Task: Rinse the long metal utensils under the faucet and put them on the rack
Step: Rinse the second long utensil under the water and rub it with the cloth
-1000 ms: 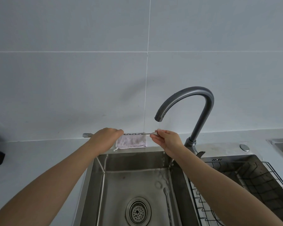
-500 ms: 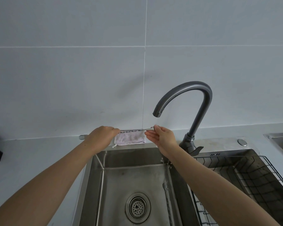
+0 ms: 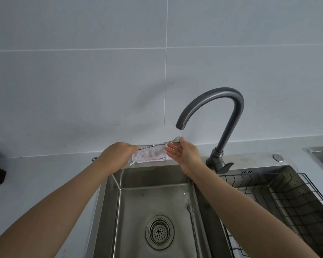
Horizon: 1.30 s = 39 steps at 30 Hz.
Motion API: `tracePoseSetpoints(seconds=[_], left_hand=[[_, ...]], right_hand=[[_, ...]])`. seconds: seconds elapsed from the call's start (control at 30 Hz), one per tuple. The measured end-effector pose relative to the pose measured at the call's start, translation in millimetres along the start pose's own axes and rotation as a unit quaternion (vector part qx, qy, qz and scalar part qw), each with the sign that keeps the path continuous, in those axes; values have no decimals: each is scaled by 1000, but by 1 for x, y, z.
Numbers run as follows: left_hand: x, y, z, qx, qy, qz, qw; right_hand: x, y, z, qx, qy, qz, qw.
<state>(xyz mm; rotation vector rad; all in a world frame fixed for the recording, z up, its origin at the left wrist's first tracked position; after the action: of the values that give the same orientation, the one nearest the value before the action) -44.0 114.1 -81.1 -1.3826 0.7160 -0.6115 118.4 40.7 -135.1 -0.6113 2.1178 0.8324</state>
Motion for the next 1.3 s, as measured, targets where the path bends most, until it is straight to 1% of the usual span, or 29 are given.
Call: tracePoseSetpoints(seconds=[0.13,0.23,0.37,0.43,0.57,0.63,0.77,0.87,1.0,1.17,1.3], left_hand=[[2,4,4,6,8,3,1000],[3,7,6,16,14,-7,1000],[7,11,11,35,28,-33,998],[10,13,13,32,28,-32,999],[21,9,16,27,46,-27,998],[26,8,17,28,55,-25,998],[28,10,19,24,58,-19,998],[26,9,18,20,57,-5,998],[28,7,19,11,57,11,998],[27,10,19,7,56,19,998],[26,7,16,15,59,8,998]], right_hand=[[-1,3,-1,-18,-16,41,999],[4,3,-1,-14,12,67,998],[14,6,-3,-10,44,47,998],[14,5,-1,1,35,41,999],[4,3,0,-8,-16,37,999],[2,1,-1,-2,-26,50,998],[4,-2,0,-3,-19,85,996],[8,-3,1,4,2,91,996],[9,0,0,9,24,81,996],[4,0,-1,-3,4,50,999],[2,-6,0,7,23,102,994]])
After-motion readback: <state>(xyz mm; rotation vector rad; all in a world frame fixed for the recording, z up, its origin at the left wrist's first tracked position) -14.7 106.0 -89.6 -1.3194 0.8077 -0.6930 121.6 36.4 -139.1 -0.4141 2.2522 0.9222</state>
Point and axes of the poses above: each hand's wrist, its own z-axis towards the middle knuckle, its own y-axis out of the palm, x = y × z, the point moved 7 cm from there along z, towards the middle knuckle, and after that the axes turned 5 degrees about x, right-handed, at the moved point
